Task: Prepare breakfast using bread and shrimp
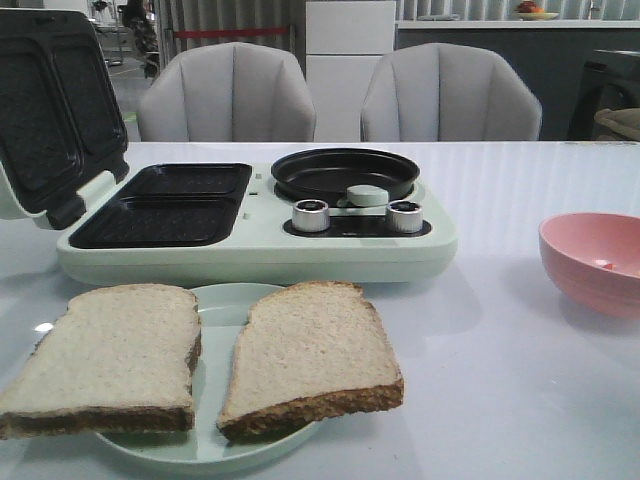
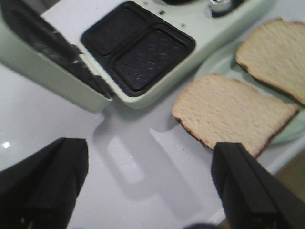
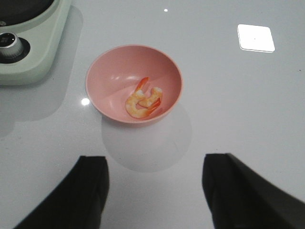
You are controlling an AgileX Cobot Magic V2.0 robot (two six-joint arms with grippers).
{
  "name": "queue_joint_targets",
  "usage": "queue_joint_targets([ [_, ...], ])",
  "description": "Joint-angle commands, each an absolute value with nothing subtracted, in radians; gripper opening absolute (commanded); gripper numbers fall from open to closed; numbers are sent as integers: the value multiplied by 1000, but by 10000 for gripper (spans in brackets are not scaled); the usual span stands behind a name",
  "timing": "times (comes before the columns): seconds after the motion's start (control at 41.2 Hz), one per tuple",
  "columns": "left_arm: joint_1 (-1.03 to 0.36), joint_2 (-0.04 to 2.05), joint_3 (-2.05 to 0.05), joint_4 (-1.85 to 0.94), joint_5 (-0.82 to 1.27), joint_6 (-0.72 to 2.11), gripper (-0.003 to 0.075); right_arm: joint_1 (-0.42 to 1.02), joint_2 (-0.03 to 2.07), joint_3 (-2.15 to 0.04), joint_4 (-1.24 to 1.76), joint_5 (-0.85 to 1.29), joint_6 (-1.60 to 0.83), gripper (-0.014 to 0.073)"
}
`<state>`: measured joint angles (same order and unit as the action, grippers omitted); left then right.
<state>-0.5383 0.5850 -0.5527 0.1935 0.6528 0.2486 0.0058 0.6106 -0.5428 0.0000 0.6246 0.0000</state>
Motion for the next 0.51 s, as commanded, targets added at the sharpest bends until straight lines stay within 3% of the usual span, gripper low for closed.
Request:
queue_joint_targets([
  [0.0,-683,652,-590,313,656,253,586,7,617,-577,-17,561,-8,535],
  [0.17,-882,811,-590,481,745,159,586,7,617,-577,-17,561,-8,535],
  [0.485,-1164,1132,-560,854,802,-351,585,7,617,-577,-17,562,-8,535],
])
